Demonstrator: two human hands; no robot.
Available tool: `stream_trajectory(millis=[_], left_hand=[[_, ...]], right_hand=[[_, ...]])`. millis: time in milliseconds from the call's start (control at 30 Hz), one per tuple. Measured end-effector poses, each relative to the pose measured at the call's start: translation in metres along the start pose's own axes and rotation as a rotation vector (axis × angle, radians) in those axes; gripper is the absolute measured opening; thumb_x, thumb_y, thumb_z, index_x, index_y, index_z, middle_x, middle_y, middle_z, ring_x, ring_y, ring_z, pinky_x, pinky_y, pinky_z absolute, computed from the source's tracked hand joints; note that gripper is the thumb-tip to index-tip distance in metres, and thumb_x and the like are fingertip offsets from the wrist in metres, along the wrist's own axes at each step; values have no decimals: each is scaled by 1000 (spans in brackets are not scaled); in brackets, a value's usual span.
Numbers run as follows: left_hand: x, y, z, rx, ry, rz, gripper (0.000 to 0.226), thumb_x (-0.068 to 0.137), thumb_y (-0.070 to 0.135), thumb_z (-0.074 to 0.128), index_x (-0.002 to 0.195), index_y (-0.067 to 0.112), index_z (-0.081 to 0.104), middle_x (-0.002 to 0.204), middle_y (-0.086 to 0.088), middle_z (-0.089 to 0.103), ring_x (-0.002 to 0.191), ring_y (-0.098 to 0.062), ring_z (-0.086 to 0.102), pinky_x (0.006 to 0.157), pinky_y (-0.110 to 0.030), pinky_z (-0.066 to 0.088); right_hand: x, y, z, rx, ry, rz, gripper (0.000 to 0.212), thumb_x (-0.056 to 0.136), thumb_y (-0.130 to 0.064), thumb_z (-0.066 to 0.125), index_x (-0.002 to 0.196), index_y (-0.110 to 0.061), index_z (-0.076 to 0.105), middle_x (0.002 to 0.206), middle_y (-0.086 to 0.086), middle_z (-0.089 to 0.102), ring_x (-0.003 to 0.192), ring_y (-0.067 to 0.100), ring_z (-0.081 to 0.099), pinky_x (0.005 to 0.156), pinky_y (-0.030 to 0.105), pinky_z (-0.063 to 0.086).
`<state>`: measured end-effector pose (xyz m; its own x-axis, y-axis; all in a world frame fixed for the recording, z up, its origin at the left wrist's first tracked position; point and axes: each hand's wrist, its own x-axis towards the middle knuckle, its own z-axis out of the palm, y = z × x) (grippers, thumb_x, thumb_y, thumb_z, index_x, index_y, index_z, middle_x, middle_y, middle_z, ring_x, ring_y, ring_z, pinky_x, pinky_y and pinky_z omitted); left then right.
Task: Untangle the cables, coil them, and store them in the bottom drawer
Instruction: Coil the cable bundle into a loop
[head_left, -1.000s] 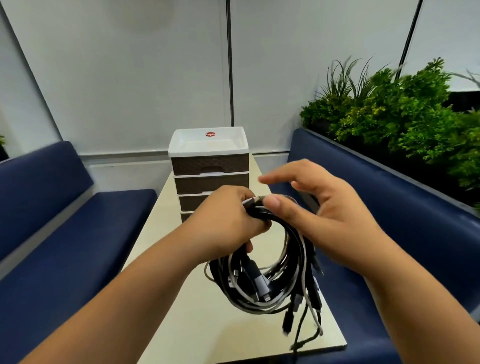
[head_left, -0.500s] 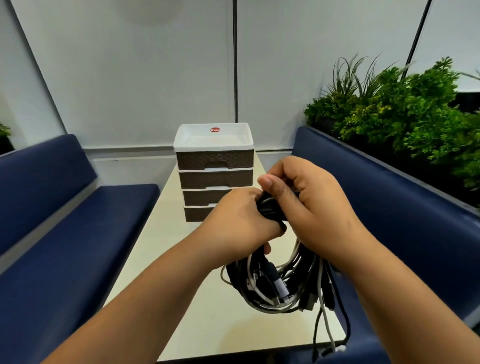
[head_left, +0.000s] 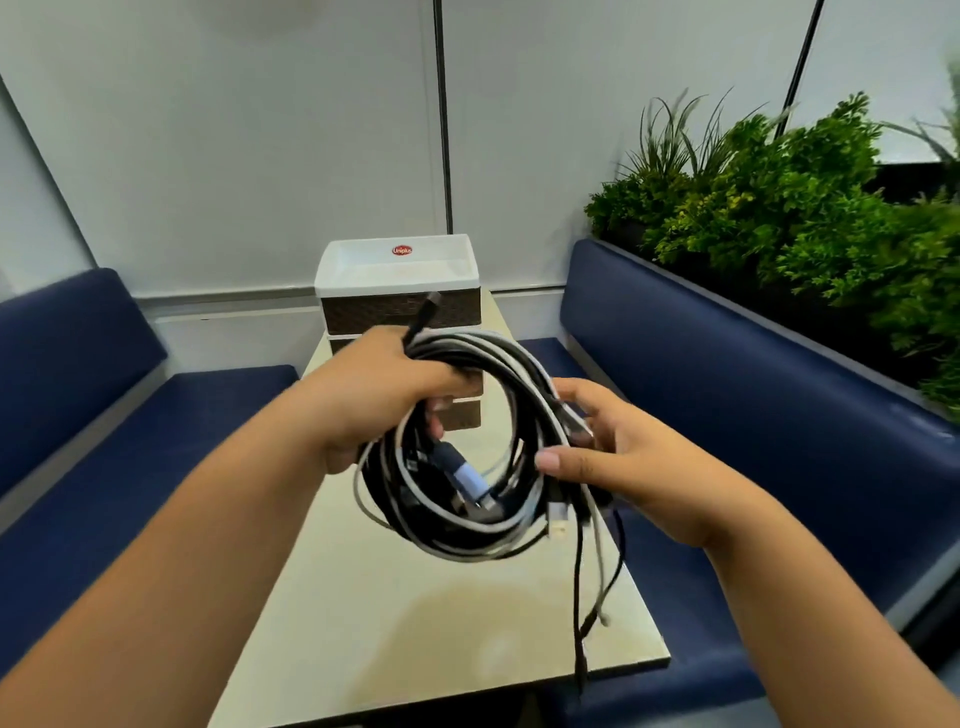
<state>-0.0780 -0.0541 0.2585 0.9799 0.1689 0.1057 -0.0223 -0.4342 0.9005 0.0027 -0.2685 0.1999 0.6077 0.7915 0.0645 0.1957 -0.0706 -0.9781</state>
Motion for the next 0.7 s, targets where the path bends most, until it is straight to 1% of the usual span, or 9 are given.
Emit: stream_trajectory(millis=[100,233,300,367,500,533,600,633,700], left_hand=[[9,-4,-9,-29,39,-52,30,84,13,69,61,13,50,56,-3,45,49,-15,52,46,-22,44],[20,-8,-14,4,100,-88,29,83,15,71,62,12,51,55,-2,46,50,-15,54,47,-24,45],[23,-11,-16,-14,118,-114,29,83,14,71,62,12,51,55,-2,45,49,-16,52,48,-25,45],[25,-13,-18,-22,137,-118,32,82,13,71,59,12,49,55,-3,43,48,-17,51,51,-26,45],[25,-14,-23,-46,186,-117,23,82,11,71,68,8,53,54,-2,44,44,-15,50,48,-25,46],[24,-13,-24,-49,197,-117,24,82,11,72,67,9,53,53,-1,45,44,-14,51,47,-25,46],[25,-13,-26,-38,215,-104,28,81,10,73,61,11,54,51,0,47,44,-14,52,48,-26,47],[24,-14,-27,-27,221,-96,29,81,10,73,60,12,54,51,0,47,44,-15,52,50,-27,48],[24,-16,-28,6,221,-81,27,81,10,72,60,11,54,52,-1,48,46,-16,53,50,-27,48]], right_hand=[[-3,12,0,73,41,74,49,91,-13,66,134,-24,45,103,13,72,92,38,71,89,46,56],[-1,29,7,-62,145,112,17,94,-21,62,110,-15,59,89,18,71,82,33,72,75,33,55],[-1,35,4,-142,142,133,18,94,-27,64,100,-10,62,82,12,71,71,28,69,66,32,51],[-4,39,-2,-143,81,138,23,92,-30,66,98,-8,62,70,9,64,62,22,60,62,31,44],[-14,39,-16,44,-2,38,18,87,-27,68,89,-9,64,63,7,53,54,21,53,70,35,49],[-17,36,-20,131,-6,19,16,87,-25,68,89,-10,64,58,7,48,47,19,47,64,33,48],[-24,27,-29,226,-19,-7,20,89,-24,68,94,-6,63,53,4,34,41,15,30,50,29,35],[-27,21,-32,189,0,-17,22,90,-26,67,97,-5,64,53,3,31,43,15,25,48,29,29],[-31,8,-36,-150,150,-45,17,93,-34,61,94,-17,66,56,4,35,48,15,29,47,29,29]])
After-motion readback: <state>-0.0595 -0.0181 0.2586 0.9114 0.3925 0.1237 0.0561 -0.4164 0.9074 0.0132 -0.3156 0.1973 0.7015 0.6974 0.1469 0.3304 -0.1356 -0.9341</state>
